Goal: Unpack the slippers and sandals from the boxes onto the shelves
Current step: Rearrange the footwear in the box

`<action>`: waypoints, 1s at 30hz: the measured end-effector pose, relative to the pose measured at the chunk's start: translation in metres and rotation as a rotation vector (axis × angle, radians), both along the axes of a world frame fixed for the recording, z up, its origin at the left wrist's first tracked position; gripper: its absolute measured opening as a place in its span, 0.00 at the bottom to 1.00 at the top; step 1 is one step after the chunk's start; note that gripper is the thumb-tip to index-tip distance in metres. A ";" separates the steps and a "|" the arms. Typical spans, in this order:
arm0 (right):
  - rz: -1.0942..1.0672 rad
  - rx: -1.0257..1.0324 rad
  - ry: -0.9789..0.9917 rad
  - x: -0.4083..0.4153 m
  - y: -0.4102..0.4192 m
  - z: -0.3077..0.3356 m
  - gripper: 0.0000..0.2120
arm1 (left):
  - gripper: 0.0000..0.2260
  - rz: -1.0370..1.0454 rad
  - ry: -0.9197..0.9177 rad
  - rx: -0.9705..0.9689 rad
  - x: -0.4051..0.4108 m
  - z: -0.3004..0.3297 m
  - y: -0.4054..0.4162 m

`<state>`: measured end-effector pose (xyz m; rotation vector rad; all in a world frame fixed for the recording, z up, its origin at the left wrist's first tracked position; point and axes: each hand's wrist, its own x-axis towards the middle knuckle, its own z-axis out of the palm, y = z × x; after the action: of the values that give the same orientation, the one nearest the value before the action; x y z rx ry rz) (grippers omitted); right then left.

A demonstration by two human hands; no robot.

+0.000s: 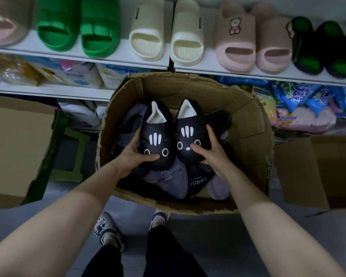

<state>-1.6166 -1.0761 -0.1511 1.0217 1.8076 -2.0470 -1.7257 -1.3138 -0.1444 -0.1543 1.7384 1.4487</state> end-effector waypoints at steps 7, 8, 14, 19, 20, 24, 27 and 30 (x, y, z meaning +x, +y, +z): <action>-0.105 0.088 0.097 0.009 -0.013 0.021 0.34 | 0.46 0.025 -0.058 0.000 0.005 0.018 -0.003; -0.124 0.095 0.106 0.012 -0.016 0.027 0.33 | 0.45 0.028 -0.063 0.009 0.005 0.022 -0.005; -0.234 0.145 0.222 0.033 -0.045 0.071 0.30 | 0.43 -0.007 -0.003 0.113 0.011 0.064 -0.029; -0.302 0.215 0.336 0.040 -0.082 0.124 0.29 | 0.42 -0.067 0.129 0.179 0.013 0.117 -0.064; -0.312 0.215 0.364 0.042 -0.090 0.135 0.29 | 0.42 -0.075 0.156 0.198 0.012 0.127 -0.071; -0.326 0.259 0.466 0.045 -0.121 0.178 0.30 | 0.43 -0.117 0.223 0.311 0.010 0.170 -0.100; -0.296 0.319 0.534 0.044 -0.138 0.208 0.31 | 0.45 -0.169 0.296 0.354 0.008 0.201 -0.120; -0.268 0.390 0.591 0.039 -0.152 0.240 0.34 | 0.41 -0.159 0.369 0.394 0.004 0.232 -0.138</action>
<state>-1.5773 -1.2277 0.0888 0.8315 2.5651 -2.3945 -1.7220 -1.4514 0.0878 0.4759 1.6589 1.7438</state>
